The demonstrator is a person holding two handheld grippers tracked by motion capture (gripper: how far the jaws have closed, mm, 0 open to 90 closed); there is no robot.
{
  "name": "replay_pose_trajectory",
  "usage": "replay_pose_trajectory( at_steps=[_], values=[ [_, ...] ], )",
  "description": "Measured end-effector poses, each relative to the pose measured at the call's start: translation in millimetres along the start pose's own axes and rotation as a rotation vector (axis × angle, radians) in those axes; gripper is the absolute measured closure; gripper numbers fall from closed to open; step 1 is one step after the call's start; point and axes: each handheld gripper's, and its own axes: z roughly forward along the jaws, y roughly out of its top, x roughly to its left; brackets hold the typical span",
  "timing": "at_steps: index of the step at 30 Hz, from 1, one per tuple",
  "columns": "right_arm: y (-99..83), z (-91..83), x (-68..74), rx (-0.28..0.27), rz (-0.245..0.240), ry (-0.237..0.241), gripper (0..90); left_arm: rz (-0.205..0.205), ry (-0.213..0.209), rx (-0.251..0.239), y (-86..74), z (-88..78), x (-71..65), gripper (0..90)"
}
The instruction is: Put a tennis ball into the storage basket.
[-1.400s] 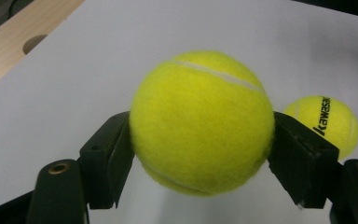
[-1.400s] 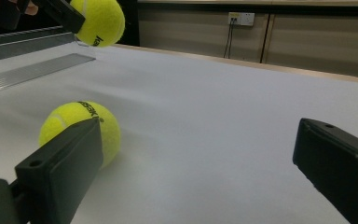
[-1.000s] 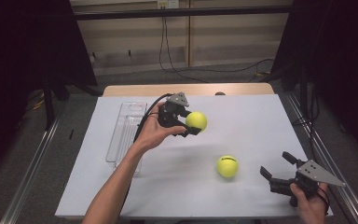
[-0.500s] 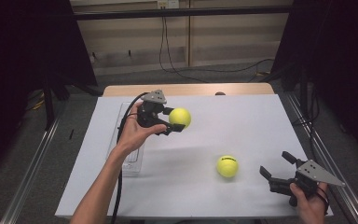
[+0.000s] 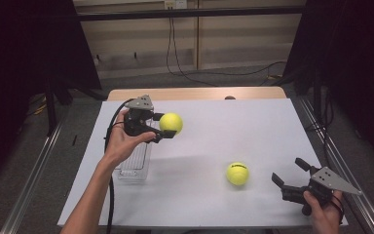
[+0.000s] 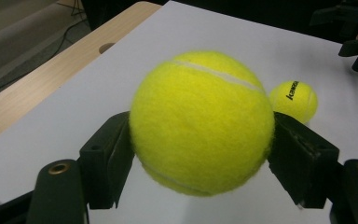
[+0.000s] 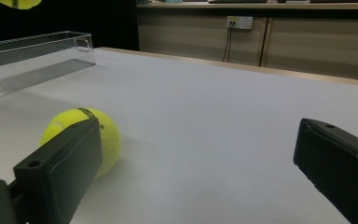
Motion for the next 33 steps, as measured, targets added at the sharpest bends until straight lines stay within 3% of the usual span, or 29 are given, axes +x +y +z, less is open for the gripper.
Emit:
replay_pose_trajectory(
  at_steps=[3, 19, 29, 33],
  values=[
    [0.0, 0.3, 0.4, 0.002, 0.001, 0.0, 0.8, -0.023, 0.013, -0.011, -6.1, -8.3, 2.0, 27.0],
    [0.1, 1.6, 0.4, 0.006, -0.006, 0.001, 0.8, -0.064, 0.078, 0.004, -27.9, -48.0, 15.8, 27.0],
    [0.4, 2.2, 1.2, 0.005, -0.005, 0.001, 0.8, -0.086, 0.088, 0.023, -34.7, -56.1, 18.8, 27.0],
    [0.3, 2.0, 1.1, 0.006, -0.006, 0.001, 0.8, -0.085, 0.089, 0.054, -35.6, -58.0, 20.0, 27.0]
  ],
)
